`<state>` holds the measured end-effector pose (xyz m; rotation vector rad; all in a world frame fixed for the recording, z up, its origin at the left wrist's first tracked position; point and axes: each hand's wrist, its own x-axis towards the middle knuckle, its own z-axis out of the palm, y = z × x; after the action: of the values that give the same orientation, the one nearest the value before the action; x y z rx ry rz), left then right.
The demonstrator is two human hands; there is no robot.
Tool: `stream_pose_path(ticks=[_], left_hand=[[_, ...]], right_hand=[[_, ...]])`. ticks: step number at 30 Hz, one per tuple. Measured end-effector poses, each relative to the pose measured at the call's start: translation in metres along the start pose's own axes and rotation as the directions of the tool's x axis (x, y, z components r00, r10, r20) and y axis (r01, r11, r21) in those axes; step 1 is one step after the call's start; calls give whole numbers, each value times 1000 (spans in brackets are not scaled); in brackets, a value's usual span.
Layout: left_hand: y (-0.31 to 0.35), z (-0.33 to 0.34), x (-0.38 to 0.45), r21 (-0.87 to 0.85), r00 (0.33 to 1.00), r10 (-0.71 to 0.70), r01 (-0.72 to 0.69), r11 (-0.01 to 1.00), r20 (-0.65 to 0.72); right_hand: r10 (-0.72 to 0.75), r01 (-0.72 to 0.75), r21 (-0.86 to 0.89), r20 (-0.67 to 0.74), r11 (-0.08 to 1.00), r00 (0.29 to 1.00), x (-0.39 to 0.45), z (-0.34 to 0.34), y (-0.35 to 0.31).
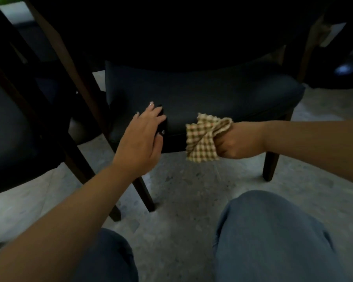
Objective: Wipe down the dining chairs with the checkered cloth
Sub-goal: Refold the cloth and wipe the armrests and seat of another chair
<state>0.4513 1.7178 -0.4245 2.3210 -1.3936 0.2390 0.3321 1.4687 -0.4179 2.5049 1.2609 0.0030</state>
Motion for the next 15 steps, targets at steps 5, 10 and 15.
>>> stream_pose_path(ticks=[5,10,15], left_hand=[[4,0,44,191,961,188,-227,955,205],[-15,-11,73,241,883,283,-387,890,374],[-17,-8,72,195,894,311,-385,902,323]], right_hand=[[417,-483,36,449,875,790,-74,11,-22],[969,-800,564,-230,206,87,-123,15,-49],[443,500,824,565,-266,-696,-114,6,-7]])
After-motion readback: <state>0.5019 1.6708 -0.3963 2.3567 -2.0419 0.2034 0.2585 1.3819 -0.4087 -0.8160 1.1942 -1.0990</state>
